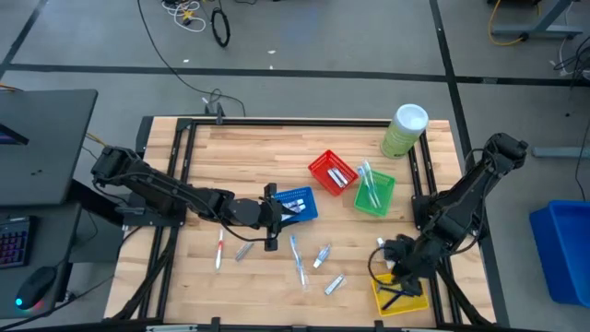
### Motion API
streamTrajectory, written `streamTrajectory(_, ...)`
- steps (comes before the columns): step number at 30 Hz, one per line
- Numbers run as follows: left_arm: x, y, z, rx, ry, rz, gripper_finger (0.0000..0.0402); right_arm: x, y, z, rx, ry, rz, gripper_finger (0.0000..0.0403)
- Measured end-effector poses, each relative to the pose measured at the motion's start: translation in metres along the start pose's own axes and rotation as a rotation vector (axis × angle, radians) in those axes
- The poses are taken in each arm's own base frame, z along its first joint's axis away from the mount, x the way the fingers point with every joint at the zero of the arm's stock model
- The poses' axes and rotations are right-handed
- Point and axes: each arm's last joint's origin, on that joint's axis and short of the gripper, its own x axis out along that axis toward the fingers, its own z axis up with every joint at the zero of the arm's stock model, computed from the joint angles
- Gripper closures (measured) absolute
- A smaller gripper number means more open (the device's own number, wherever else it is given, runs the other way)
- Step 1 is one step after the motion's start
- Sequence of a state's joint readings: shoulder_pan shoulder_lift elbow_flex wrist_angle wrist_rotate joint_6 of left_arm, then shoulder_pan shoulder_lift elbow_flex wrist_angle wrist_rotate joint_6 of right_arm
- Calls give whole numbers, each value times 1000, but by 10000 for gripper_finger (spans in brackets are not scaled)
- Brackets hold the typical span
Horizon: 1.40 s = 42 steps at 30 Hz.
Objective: Pick & Place Travel size toiletries
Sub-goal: Put the white toothpaste into the blue bin
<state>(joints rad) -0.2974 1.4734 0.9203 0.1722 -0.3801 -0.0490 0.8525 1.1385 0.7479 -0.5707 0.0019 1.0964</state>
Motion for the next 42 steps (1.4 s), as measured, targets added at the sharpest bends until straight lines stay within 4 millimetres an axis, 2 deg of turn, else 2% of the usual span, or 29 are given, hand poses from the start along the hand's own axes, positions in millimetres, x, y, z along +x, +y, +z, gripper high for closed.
streamTrajectory(8, 0, 0, 0, -40, 0, 0, 301, -5, 8, 32, -461, -447, -98, 276)
streamTrajectory(13, 0, 0, 0, -93, 4, -10, 301, -13, 23, 46, -503, -637, -12, 278)
streamTrajectory(17, 0, -3, -2, -97, 12, -103, 301, -18, 28, 52, -531, -716, 26, 277)
streamTrajectory(23, -1, -6, -9, -192, 41, -128, 301, -19, 23, 60, -565, -744, -29, 277)
streamTrajectory(28, -2, -8, -10, -196, 38, -96, 301, -21, 16, 68, -551, -786, -115, 273)
streamTrajectory(32, -2, -8, -10, -197, 36, -94, 301, -18, 4, 72, -566, -727, -209, 272)
streamTrajectory(38, -2, -8, -10, -197, 36, -91, 301, 9, -18, 85, -526, -556, -292, 254)
streamTrajectory(42, -2, -8, -10, -212, 37, -91, 301, 40, -28, 98, -535, -451, -257, 220)
